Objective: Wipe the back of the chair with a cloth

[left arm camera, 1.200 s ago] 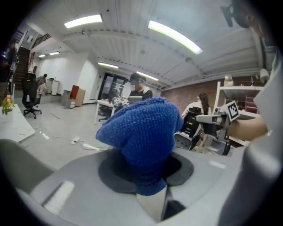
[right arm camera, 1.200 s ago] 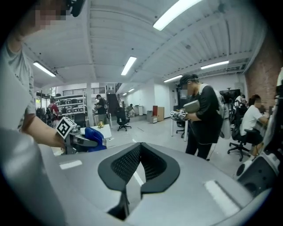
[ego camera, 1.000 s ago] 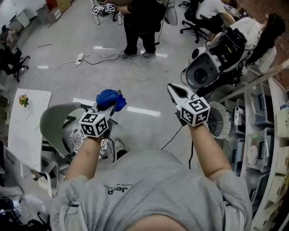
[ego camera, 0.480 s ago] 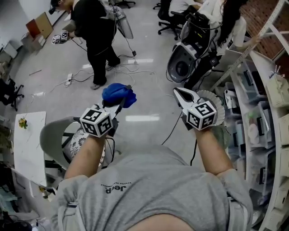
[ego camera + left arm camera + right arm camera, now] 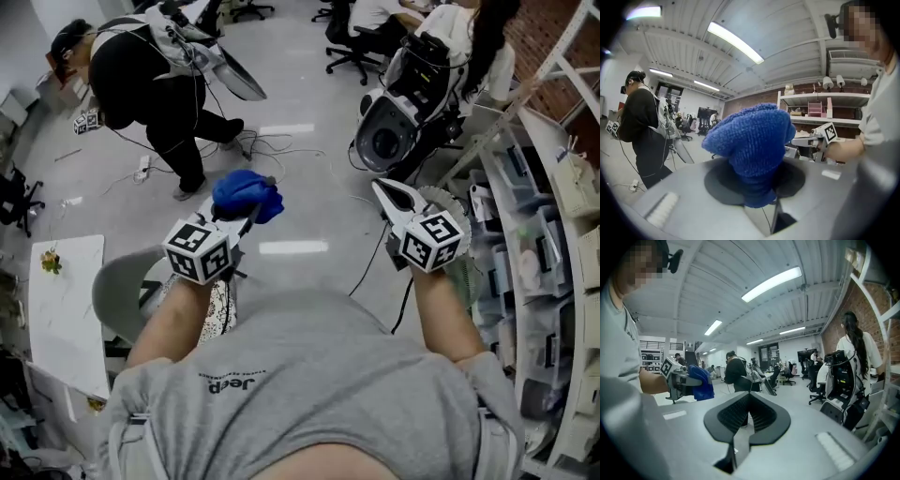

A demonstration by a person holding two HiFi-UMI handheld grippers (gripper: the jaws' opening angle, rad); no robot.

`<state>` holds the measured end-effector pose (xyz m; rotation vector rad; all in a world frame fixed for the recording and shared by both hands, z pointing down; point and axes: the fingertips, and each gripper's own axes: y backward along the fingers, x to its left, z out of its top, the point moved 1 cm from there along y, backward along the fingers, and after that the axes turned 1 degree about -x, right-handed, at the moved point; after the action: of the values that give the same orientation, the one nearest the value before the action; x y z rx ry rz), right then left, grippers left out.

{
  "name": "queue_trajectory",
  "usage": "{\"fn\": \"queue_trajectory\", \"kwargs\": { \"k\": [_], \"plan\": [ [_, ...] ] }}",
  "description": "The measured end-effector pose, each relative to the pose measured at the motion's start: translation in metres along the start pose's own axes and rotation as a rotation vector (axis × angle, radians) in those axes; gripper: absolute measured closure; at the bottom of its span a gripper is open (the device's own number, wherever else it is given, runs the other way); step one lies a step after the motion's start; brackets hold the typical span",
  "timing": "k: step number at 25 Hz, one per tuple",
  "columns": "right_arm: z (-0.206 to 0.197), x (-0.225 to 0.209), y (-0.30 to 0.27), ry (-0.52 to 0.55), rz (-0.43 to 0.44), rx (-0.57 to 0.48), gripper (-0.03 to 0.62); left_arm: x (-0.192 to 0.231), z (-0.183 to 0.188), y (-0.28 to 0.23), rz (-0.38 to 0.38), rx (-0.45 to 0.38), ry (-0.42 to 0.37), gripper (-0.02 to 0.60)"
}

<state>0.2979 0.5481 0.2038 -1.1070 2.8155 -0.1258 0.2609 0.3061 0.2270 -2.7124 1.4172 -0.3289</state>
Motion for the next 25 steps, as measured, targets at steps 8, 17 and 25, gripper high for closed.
{"fn": "queue_trajectory", "kwargs": {
  "k": [8,17,25],
  "plan": [
    [0.008,0.018,-0.018,0.035,0.061,0.014,0.591,0.008,0.004,0.022,0.015,-0.053,0.057,0.408],
    [0.010,0.015,-0.018,0.038,0.104,0.027,0.591,0.000,0.001,0.030,0.045,-0.063,0.080,0.408],
    [0.012,0.014,-0.021,0.054,0.103,0.022,0.591,0.000,0.002,0.031,0.048,-0.062,0.079,0.408]
  ]
}}
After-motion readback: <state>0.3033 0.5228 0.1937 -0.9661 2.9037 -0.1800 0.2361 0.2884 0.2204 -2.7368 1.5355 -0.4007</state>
